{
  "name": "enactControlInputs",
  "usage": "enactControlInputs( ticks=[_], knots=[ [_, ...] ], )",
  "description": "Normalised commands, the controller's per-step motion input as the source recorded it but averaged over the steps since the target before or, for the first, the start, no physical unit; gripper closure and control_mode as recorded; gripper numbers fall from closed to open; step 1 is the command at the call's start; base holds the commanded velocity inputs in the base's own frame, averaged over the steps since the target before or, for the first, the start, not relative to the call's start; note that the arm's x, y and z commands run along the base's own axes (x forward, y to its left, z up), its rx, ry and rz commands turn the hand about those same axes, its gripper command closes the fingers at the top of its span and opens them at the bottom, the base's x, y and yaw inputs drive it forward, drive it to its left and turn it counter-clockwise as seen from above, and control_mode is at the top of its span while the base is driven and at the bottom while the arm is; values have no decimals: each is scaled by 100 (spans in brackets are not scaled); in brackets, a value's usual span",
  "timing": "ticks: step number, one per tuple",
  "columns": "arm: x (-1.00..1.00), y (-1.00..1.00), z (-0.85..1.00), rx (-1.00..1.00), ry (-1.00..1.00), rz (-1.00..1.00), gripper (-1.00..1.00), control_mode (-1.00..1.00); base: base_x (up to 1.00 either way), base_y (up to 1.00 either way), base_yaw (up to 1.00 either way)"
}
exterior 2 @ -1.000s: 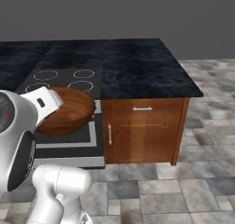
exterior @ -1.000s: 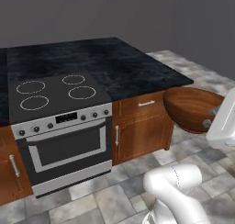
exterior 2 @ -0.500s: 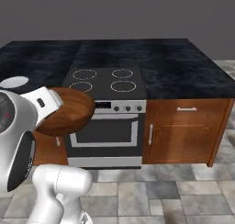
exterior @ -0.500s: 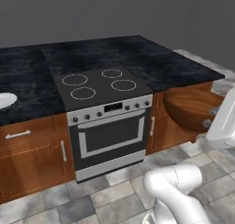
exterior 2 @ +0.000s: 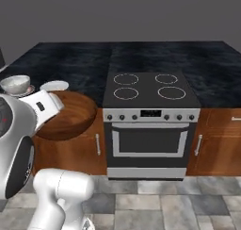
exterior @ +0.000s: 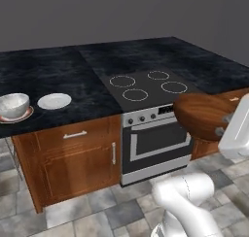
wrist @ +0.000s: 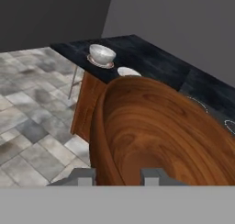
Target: Move the bowls from the cabinet to the plates on the dining table.
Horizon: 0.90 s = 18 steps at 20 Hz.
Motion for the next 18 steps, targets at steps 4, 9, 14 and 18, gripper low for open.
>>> enactControlInputs(
  ticks=[4, 9, 14, 18],
  knots=[
    [0, 0, 0, 0, 0, 0, 100, 100, 66, 77, 11],
    [0, 0, 0, 0, 0, 0, 100, 100, 52, 64, 18],
    [0, 0, 0, 0, 0, 0, 100, 100, 56, 44, 22],
    [0, 0, 0, 0, 0, 0, 100, 100, 69, 20, 22]
  ],
)
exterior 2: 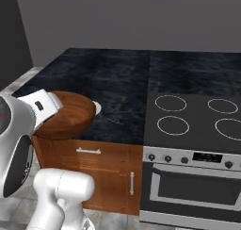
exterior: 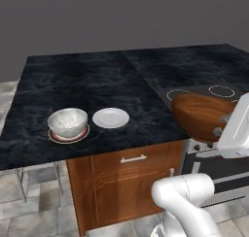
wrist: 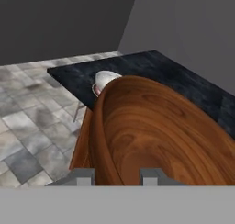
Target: Move the bowls from the cabinet to the plates on the dining table.
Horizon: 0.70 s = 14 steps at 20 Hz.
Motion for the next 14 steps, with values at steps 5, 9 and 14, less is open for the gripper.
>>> enactControlInputs(
  ticks=[5, 9, 14],
  knots=[
    [0, 0, 0, 0, 0, 0, 100, 100, 65, 0, 9],
    [0, 0, 0, 0, 0, 0, 100, 100, 64, 24, 1],
    [0, 0, 0, 0, 0, 0, 100, 100, 55, 50, -3]
  ],
)
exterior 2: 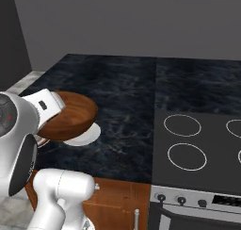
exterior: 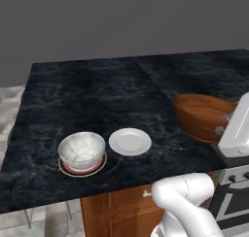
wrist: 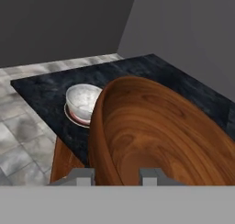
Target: Move the bowls from the cabinet to the plates on the dining table.
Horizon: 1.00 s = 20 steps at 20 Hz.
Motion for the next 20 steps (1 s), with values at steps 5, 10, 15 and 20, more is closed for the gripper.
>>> enactControlInputs(
  ticks=[5, 10, 15, 20],
  knots=[
    [0, 0, 0, 0, 0, 0, 100, 100, 45, 36, -11],
    [0, 0, 0, 0, 0, 0, 100, 100, 2, 0, -1],
    [0, 0, 0, 0, 0, 0, 100, 100, 0, 0, 0],
    [0, 0, 0, 0, 0, 0, 100, 100, 0, 0, 0]
  ],
)
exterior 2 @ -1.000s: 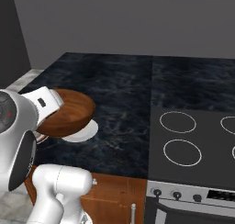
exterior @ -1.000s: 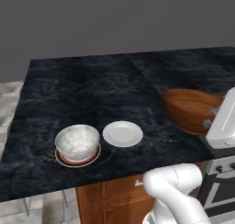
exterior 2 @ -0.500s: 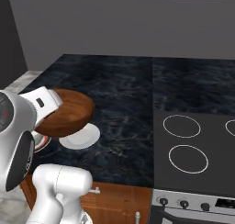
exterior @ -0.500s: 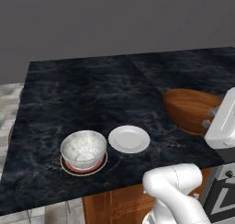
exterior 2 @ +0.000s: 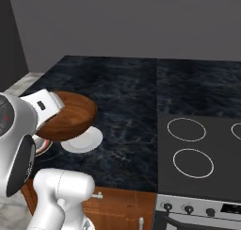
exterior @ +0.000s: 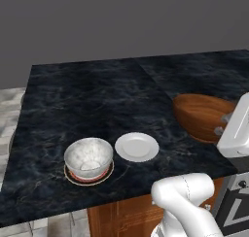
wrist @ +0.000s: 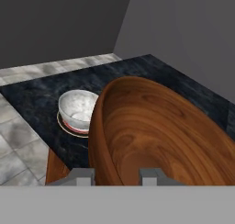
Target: Move the bowls from the cabinet to the plates on the dining table.
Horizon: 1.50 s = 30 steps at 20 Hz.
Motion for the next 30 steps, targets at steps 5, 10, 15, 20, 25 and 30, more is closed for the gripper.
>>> enactControlInputs(
  ticks=[5, 10, 15, 20, 25, 30],
  knots=[
    [1, 0, 0, 0, 0, 0, 100, -100, 0, 0, 0],
    [35, 5, 0, 0, 0, 0, 100, -100, 0, 0, 0],
    [50, 16, 0, 0, 2, -3, 100, -100, 0, 0, 0],
    [44, 22, 0, -1, 4, -5, 100, -100, 0, 0, 0],
    [12, 7, -2, 0, 3, -2, 100, -100, 0, 0, 0],
    [25, 0, -38, 0, 0, 0, 100, -100, 0, 0, 0]
  ],
)
